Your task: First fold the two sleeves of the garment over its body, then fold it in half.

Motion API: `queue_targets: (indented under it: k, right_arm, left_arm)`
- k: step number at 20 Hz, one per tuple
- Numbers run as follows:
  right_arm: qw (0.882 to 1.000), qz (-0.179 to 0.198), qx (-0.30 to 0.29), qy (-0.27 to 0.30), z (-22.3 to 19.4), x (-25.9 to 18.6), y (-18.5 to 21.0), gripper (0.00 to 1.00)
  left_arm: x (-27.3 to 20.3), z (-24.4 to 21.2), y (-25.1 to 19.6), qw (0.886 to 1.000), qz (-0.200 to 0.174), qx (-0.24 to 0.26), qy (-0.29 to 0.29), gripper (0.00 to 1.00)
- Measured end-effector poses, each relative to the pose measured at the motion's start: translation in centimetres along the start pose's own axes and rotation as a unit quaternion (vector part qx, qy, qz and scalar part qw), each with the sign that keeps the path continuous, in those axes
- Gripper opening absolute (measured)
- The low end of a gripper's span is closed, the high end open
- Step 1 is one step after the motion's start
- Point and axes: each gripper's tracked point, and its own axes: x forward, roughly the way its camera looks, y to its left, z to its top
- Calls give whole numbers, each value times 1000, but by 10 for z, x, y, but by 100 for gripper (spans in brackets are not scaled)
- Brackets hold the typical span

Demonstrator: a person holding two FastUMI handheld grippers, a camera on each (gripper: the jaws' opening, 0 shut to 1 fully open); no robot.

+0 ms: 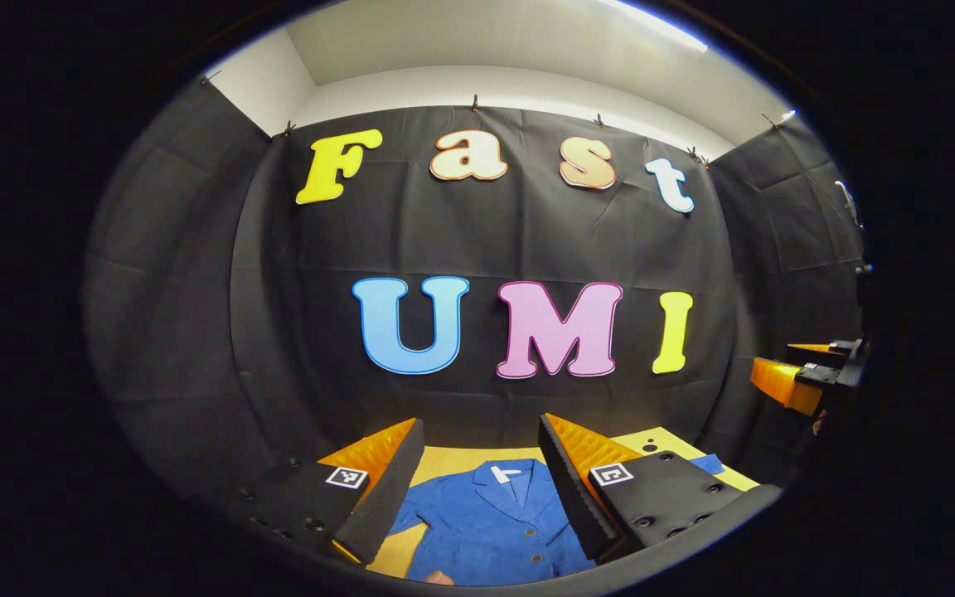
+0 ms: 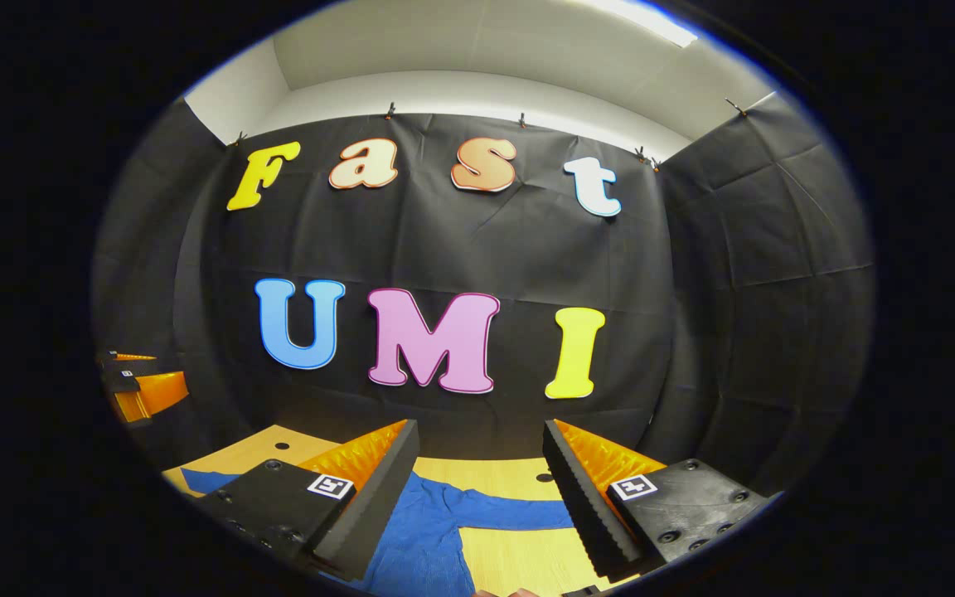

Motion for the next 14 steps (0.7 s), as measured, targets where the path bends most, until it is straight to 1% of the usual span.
queue_targets:
  k: [2,3,4,5,6,7,10,12,13,14]
  right_arm:
    - [1000,-10,-1,20,-13,3,-9,96]
    - [1000,-14,-1,27,-17,4,-12,92]
    - [999,-14,2,30,-19,5,-14,96]
    - [999,-12,9,36,-22,7,-15,96]
    - [999,-7,11,41,-26,8,-15,92]
    - [999,-7,8,44,-27,10,-18,96]
    - [999,-34,-6,32,-27,25,-45,96]
    - [999,-40,-27,24,-34,45,-61,96]
    - [998,-48,-33,35,-42,57,-74,100]
    - [997,-55,-30,49,-49,69,-86,96]
  left_arm:
    - [3,-2,-2,1000,-1,4,1,80]
    - [6,-5,-3,1000,-2,6,4,80]
    - [6,-7,-4,1000,-6,5,5,80]
    - [8,-9,-7,1000,-12,1,7,80]
    - [9,-13,-9,1000,-19,-6,10,80]
    - [11,-14,-9,999,-27,-15,11,80]
    - [17,-18,-12,998,-46,-32,14,81]
    - [21,-19,-14,998,-54,-34,17,80]
    - [23,-17,-17,998,-59,-33,17,80]
    - [25,-16,-18,997,-63,-31,15,80]
